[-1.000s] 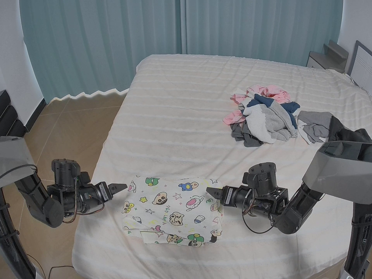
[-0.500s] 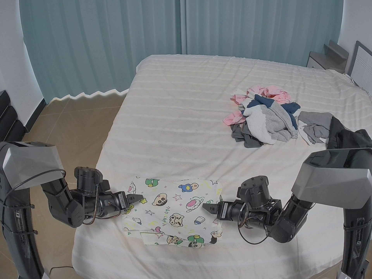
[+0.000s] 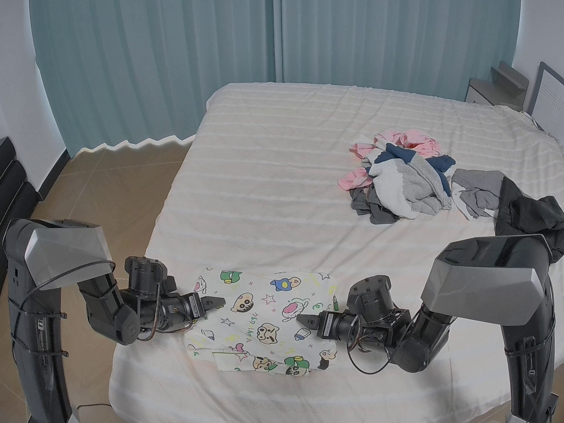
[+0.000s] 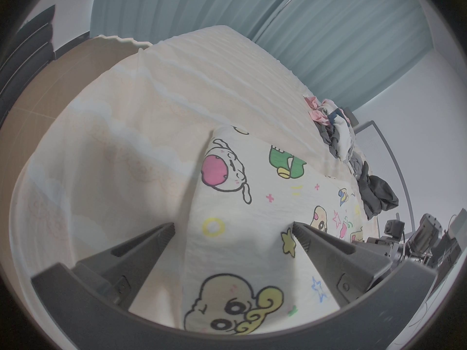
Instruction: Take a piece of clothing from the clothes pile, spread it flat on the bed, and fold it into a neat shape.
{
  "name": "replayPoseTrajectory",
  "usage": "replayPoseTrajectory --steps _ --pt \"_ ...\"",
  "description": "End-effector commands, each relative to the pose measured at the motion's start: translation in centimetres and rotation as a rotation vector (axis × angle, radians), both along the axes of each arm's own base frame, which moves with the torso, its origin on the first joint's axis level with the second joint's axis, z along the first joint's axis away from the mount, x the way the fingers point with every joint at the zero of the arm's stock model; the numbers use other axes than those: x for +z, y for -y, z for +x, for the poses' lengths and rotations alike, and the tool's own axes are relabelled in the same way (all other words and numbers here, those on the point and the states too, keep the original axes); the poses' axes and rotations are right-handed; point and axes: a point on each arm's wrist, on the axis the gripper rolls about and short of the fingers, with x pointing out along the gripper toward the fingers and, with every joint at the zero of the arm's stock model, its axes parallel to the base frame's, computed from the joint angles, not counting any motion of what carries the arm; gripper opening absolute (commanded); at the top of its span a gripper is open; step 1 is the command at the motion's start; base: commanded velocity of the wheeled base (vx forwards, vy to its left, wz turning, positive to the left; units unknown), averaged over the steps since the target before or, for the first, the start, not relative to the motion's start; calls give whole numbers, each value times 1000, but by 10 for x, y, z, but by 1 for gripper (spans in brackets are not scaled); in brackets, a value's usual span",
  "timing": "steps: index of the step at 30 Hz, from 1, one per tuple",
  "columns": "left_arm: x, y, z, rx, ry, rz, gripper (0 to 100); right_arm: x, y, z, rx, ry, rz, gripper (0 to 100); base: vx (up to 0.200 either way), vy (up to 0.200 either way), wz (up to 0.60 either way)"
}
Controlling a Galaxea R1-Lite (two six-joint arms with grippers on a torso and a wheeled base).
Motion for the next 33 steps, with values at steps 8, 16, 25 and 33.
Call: replayPoseTrajectory --steps 8,16,25,33 --pt "-3 17 6 -5 -13 -47 100 -11 -15 7 19 9 5 100 0 0 0" --pt "-4 20 2 -13 -23 -47 100 -15 -24 10 28 25 13 100 0 0 0" --pt "-5 21 -6 -8 -33 -17 0 -5 -24 9 27 69 44 0 0 0 0" --pt "25 34 -21 32 36 30 0 26 -19 3 27 112 76 0 0 0 0"
